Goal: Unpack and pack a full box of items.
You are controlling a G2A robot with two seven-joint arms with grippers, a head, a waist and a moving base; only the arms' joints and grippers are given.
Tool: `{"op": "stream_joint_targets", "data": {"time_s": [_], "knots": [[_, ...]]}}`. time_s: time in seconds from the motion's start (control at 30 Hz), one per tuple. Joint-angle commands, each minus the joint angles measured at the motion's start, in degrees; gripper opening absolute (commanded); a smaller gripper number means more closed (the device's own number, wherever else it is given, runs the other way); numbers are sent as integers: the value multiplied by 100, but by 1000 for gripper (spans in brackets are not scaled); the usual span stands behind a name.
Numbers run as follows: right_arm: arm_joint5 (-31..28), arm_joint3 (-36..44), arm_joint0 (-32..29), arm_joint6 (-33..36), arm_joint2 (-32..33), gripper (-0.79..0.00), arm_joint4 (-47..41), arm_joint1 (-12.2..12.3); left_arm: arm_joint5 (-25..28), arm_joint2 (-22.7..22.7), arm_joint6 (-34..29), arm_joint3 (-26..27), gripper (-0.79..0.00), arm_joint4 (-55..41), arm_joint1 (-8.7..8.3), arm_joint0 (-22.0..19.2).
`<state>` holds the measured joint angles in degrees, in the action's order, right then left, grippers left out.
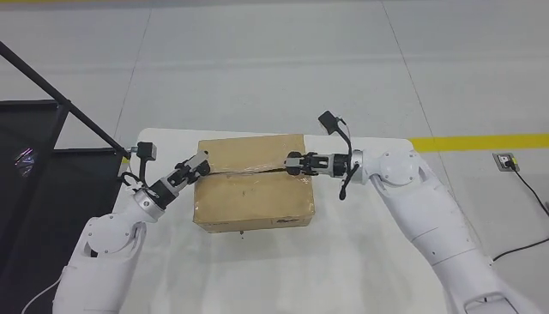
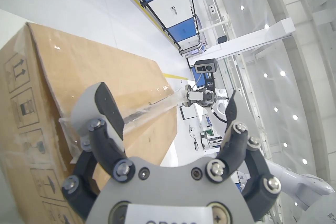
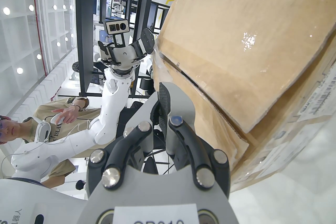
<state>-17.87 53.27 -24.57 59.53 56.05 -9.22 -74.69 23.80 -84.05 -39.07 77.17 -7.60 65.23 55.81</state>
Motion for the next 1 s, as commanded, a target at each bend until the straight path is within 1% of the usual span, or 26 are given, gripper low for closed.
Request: {"op": "stream_joint_targets", "data": {"time_s": [0.0, 0.03, 0.07, 0.1, 0.17, 0.3, 0.37, 0.4, 0.43, 0.6, 0.73, 0.77, 0.83, 0.87, 0.9, 0.93, 0.97], "knots": [[33, 7, 2, -31, -6, -785, 44, 0, 24, 7, -26, 21, 0, -13, -6, 8], [68, 5, 8, -77, -11, -723, 96, 1, 39, 12, -48, 39, 0, -10, -9, 18], [75, 20, 5, -88, -19, -683, 108, -1, 45, 14, -62, 52, 0, -8, -13, 28], [85, 21, 1, -88, -22, -613, 104, -2, 43, 18, -74, 63, 0, 9, -17, 37], [90, 19, 5, -86, -27, -560, 121, -3, 34, 29, -63, 68, 0, 31, -22, 45], [110, 13, 15, -89, -36, -542, 156, -4, 39, 65, -34, 33, 0, 40, -25, 35], [155, 15, 21, -164, -36, -511, 231, -1, 41, 83, -25, 18, 0, 42, -27, 33], [158, 26, 14, -177, -31, -474, 244, 1, 43, 90, -9, 9, 0, 39, -27, 32], [147, 35, 6, -212, -7, -456, 255, 9, 39, 101, -1, 2, 0, 42, -27, 31], [156, 158, -91, -479, 210, -409, 406, 89, 51, 142, 53, 8, 0, 8, -28, 38], [217, 481, -265, -789, 431, -394, 578, 172, 49, 168, 90, 41, 0, 11, -30, 49], [215, 584, -324, -886, 498, -357, 607, 194, 45, 179, 97, 45, 0, 4, -30, 49], [121, 869, -466, -1032, 593, -317, 630, 225, 35, 206, 124, 41, 0, 1, -27, 38], [10, 1026, -533, -1065, 608, -219, 679, 237, 32, 228, 139, 38, 0, -7, -24, 31], [-55, 1146, -596, -1097, 613, -95, 711, 245, 25, 252, 144, 33, 0, 0, -21, 22], [-103, 1249, -635, -1155, 611, -92, 768, 249, 18, 273, 159, 28, 0, 5, -19, 9], [-207, 1376, -665, -1202, 581, -114, 796, 243, 15, 296, 170, 26, 0, 13, -16, -4]]}}
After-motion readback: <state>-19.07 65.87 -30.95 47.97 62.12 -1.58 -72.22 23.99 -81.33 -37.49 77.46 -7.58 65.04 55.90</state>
